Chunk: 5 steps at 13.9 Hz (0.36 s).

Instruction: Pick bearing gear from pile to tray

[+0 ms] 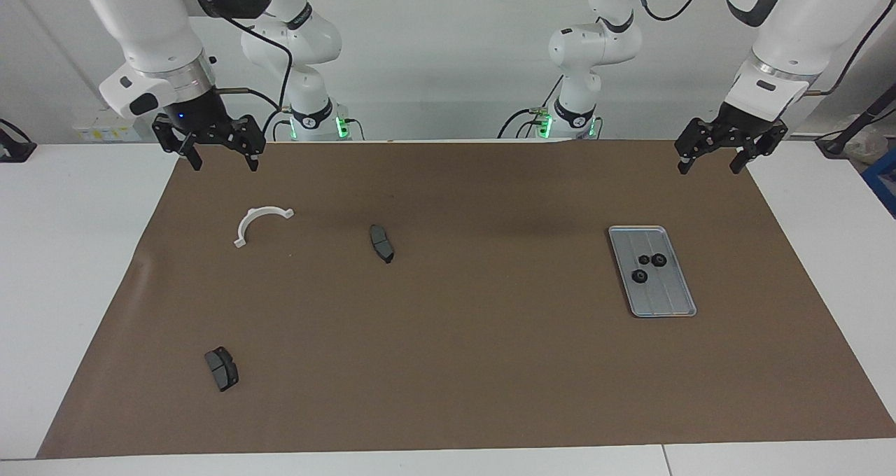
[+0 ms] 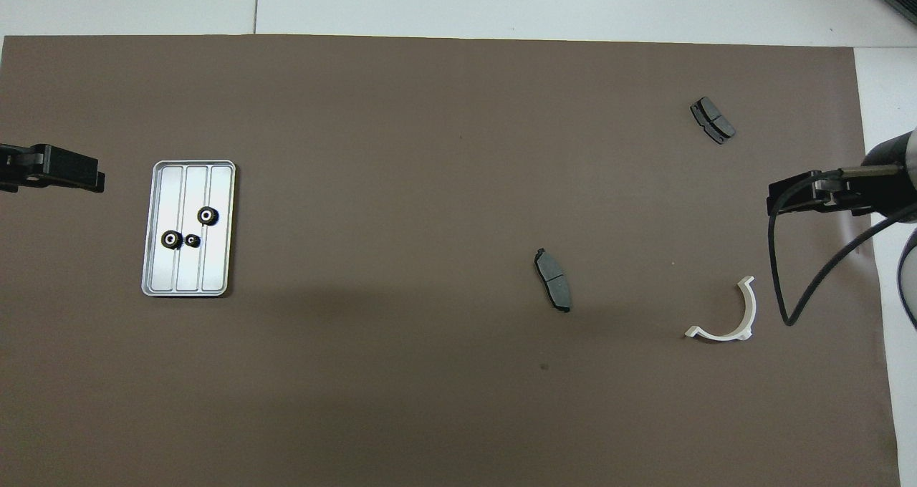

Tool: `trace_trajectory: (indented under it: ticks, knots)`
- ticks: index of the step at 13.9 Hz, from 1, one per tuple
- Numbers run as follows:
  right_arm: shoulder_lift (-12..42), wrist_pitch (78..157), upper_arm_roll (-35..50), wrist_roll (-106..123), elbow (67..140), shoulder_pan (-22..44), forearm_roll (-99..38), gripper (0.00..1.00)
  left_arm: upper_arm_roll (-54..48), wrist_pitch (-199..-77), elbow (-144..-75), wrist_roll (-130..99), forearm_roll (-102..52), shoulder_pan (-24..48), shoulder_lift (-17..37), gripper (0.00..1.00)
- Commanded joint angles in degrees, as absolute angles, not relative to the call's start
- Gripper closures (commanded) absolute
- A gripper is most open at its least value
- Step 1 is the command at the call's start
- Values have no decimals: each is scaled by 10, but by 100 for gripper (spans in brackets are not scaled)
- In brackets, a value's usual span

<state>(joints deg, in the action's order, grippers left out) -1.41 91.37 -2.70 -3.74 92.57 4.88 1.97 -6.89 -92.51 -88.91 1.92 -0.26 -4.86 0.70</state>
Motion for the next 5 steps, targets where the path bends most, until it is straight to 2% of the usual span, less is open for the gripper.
trace_trajectory:
  ticks: [1,5]
  knots:
    - [-29,926,-25,-43,945,45,18,0,-67,-922,-898,15,-8,-50,-2,0]
    - [-30,917,-24,-40,945,48,18,0,-67,-922,-898,16,-8,-50,-2,0]
